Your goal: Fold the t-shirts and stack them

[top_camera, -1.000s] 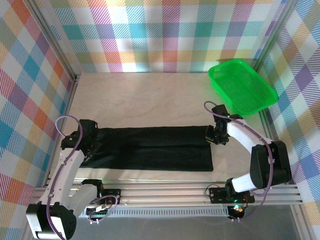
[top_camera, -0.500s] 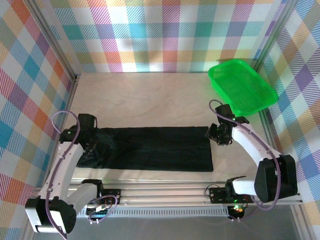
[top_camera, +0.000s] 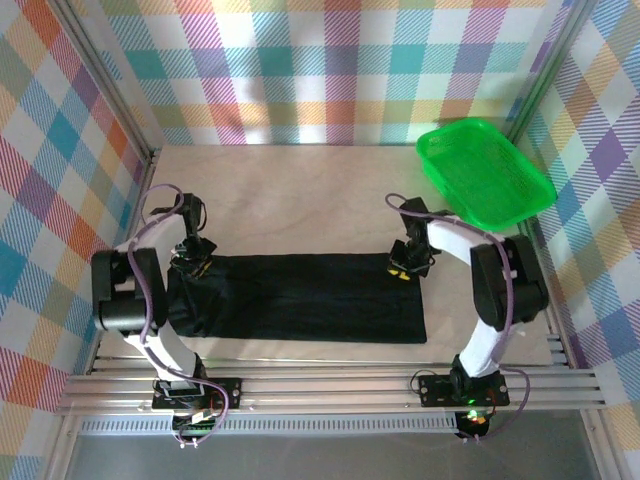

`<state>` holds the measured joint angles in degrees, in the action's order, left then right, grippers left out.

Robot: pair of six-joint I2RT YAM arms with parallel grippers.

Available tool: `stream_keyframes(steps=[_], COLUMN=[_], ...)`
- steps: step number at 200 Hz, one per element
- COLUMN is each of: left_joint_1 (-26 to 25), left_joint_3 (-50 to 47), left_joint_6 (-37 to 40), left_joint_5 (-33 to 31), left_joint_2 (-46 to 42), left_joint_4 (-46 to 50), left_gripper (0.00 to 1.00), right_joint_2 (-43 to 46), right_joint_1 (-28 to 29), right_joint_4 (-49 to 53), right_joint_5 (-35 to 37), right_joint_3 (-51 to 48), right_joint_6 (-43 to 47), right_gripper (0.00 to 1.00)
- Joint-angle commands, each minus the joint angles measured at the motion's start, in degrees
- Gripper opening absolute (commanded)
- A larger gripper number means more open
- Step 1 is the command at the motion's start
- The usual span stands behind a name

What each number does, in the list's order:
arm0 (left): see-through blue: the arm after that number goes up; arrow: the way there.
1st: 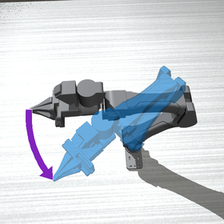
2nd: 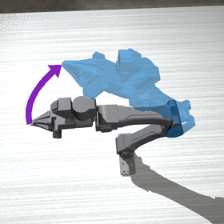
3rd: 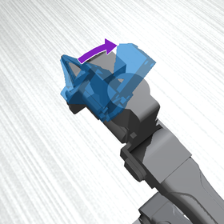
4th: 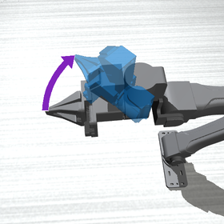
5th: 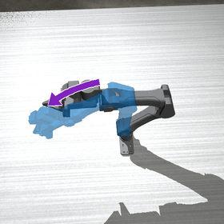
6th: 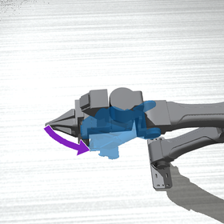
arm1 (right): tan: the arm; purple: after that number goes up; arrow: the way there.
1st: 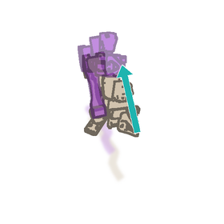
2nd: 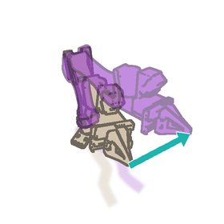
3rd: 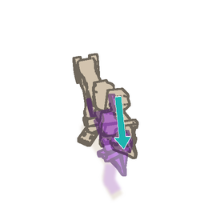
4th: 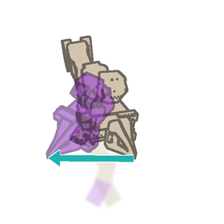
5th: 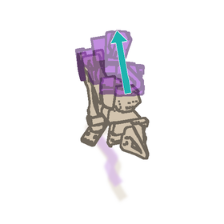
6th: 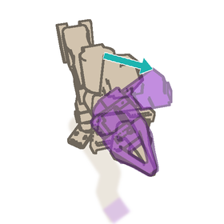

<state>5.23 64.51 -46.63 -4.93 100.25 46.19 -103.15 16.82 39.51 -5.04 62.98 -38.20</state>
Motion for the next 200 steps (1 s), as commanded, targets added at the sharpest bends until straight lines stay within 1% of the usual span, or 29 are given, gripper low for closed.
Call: stream_keyframes(steps=[1,16,26,45,58,65,78,89,94,106,122,135,142,167,183,200], left_joint_1=[4.36,6.36,6.63,6.50,6.35,6.22,5.94,5.52,5.13,3.72,1.12,-0.93,-2.16,-6.77,-8.48,-9.53], left_joint_3=[2.98,5.32,8.20,13.81,19.21,22.30,28.00,30.53,30.87,30.21,26.93,25.19,24.65,23.21,22.92,22.42], left_joint_6=[2.22,3.56,4.71,5.75,5.69,5.77,5.85,6.02,6.16,6.76,7.96,8.15,8.67,12.13,13.66,15.18], left_joint_5=[0.22,2.63,4.58,9.55,11.26,11.43,9.92,8.47,7.84,6.72,7.69,9.72,9.68,8.18,8.00,6.60], left_joint_2=[4.90,9.22,12.20,16.65,19.64,21.18,23.63,23.76,23.10,19.83,15.13,13.21,12.51,11.85,13.26,14.11], left_joint_4=[1.64,0.77,0.47,-1.59,-2.29,-1.94,-0.01,0.78,0.62,-0.60,-2.95,-2.89,-2.50,-2.93,-2.79,-2.77], left_gripper=[0.18,0.18,0.18,0.19,0.19,0.20,0.21,0.24,0.27,0.38,0.47,0.50,0.52,0.51,0.48,0.44], right_joint_2=[-5.96,-10.14,-13.16,-19.38,-23.59,-26.85,-31.38,-34.51,-35.35,-35.38,-32.37,-28.87,-26.65,-19.23,-15.81,-13.57], right_joint_1=[-1.87,-3.55,-4.45,-5.85,-7.13,-7.80,-8.54,-8.73,-8.59,-7.98,-7.18,-6.48,-6.07,-5.42,-5.22,-5.13], right_joint_4=[5.35,7.25,8.68,11.95,14.39,16.61,18.68,20.25,21.00,21.16,19.45,17.87,16.75,12.30,10.39,9.67], right_joint_5=[1.06,0.42,-0.51,-1.19,-1.96,-2.23,-3.12,-3.72,-3.67,-3.01,-2.36,-2.09,-1.95,-3.39,-4.46,-5.57], right_joint_3=[5.83,9.93,13.43,22.79,30.11,35.84,44.57,51.65,54.43,57.98,56.59,52.82,50.12,40.22,35.21,32.06], right_joint_6=[-0.04,0.59,1.39,3.14,3.90,4.58,6.13,7.89,8.90,11.03,12.08,12.02,11.84,10.12,9.60,9.65], right_gripper=[0.22,0.22,0.23,0.23,0.23,0.23,0.25,0.27,0.28,0.33,0.39,0.41,0.42,0.43,0.43,0.43])
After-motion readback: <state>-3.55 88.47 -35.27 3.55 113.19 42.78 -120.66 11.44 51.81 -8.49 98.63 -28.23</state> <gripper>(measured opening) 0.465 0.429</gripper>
